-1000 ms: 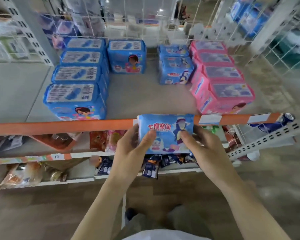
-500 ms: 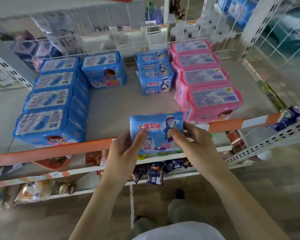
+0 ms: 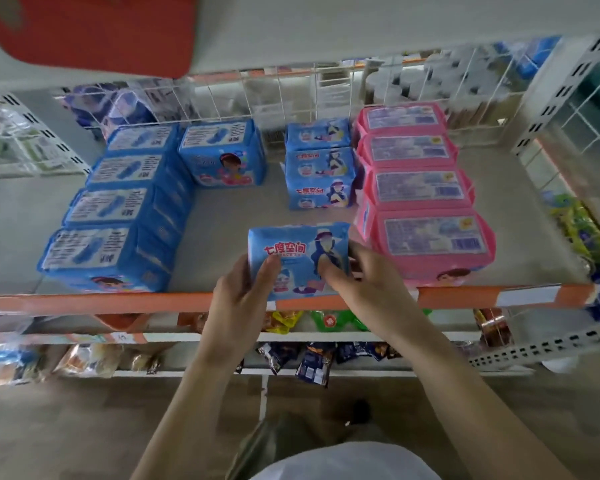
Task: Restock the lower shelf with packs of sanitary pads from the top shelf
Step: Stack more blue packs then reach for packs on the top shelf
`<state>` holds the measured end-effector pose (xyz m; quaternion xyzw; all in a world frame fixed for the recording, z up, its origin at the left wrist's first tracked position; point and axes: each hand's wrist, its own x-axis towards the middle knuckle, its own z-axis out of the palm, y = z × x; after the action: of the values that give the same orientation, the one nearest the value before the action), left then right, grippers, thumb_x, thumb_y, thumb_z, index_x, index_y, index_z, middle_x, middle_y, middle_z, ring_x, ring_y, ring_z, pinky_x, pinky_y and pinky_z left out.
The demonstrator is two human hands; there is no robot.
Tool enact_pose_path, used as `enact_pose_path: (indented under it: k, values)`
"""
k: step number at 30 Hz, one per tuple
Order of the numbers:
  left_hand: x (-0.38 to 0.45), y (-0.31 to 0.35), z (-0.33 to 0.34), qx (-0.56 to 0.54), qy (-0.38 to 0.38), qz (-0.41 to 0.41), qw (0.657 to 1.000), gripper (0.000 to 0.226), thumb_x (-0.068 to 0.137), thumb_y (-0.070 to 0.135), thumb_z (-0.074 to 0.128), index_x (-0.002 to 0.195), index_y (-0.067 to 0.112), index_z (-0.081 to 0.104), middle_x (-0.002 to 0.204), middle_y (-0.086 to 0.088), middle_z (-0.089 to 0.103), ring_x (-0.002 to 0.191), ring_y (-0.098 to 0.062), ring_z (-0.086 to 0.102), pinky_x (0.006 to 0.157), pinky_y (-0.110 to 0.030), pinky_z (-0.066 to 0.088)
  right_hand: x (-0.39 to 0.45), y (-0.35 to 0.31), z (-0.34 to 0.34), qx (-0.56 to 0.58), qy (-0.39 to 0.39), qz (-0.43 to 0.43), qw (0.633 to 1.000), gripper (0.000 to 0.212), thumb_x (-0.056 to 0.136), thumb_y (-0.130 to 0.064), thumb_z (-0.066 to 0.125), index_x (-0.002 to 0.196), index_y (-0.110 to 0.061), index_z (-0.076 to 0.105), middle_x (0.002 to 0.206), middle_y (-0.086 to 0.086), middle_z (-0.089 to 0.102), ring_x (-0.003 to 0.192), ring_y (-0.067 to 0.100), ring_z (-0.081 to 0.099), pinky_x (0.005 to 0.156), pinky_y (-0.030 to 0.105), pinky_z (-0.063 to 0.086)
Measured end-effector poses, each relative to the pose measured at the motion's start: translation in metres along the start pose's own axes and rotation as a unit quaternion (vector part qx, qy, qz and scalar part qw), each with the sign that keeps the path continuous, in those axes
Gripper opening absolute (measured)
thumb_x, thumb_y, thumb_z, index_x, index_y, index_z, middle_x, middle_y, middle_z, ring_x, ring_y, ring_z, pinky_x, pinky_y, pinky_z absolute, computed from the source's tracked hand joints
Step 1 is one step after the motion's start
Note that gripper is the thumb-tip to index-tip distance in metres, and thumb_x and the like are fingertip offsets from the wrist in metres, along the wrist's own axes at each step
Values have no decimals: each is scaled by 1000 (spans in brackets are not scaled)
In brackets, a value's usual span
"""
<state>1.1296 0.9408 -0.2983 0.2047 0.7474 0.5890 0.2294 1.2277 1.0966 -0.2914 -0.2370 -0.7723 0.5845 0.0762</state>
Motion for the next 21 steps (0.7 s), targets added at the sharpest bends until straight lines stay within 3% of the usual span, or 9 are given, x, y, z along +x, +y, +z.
enact_pose_path:
  k: [4, 7, 11, 13, 17, 21]
  values:
    - [16, -5, -3, 6, 16, -21, 1000, 38, 97, 48, 54, 105, 13, 65, 96, -5, 76, 89, -25, 74, 81, -52, 59, 14, 0, 2, 1, -20, 14, 1000, 14, 98, -29, 62, 112, -29, 61, 97, -12, 72, 85, 0, 67, 66, 13, 52]
    - [28, -13, -6, 49, -1, -28, 998, 47, 94, 62, 53, 102, 16, 63, 92, -5, 75, 85, -26, 73, 77, -58, 58, 21, 0, 9, 14, -7, 35, 999, 31, 91, -23, 71, 118, -29, 58, 102, -14, 72, 89, -4, 68, 69, 11, 52]
    - [45, -24, -12, 124, -18, -33, 992, 30, 100, 49, 51, 102, 22, 63, 89, 3, 73, 83, -20, 71, 75, -52, 58, 25, -1, 19, -32, 27, 46, 998, 37, 89, -21, 74, 120, -29, 54, 105, -16, 70, 90, -11, 65, 72, 6, 49]
    - [54, -26, -14, 140, -45, -34, 989, 24, 99, 41, 55, 110, 22, 63, 95, 10, 73, 89, -12, 70, 76, -39, 59, 29, -1, 23, -54, 50, 51, 996, 42, 88, -19, 75, 123, -26, 53, 105, -16, 68, 86, -16, 63, 69, 0, 45]
    - [67, -25, -17, 153, -57, -19, 986, 25, 89, 27, 73, 113, 26, 63, 99, 17, 72, 91, -3, 68, 72, -21, 53, 42, 4, 33, -128, 123, 36, 984, 53, 86, -18, 77, 132, -17, 52, 118, -6, 65, 96, -2, 59, 66, -7, 37]
    - [83, -33, -18, 172, -22, 8, 985, 39, 84, 25, 78, 119, 16, 65, 103, 5, 73, 92, -16, 70, 79, -39, 59, 54, 16, 48, -145, 179, 10, 973, 61, 85, -13, 77, 138, -17, 47, 123, -5, 65, 108, 5, 61, 81, 3, 46]
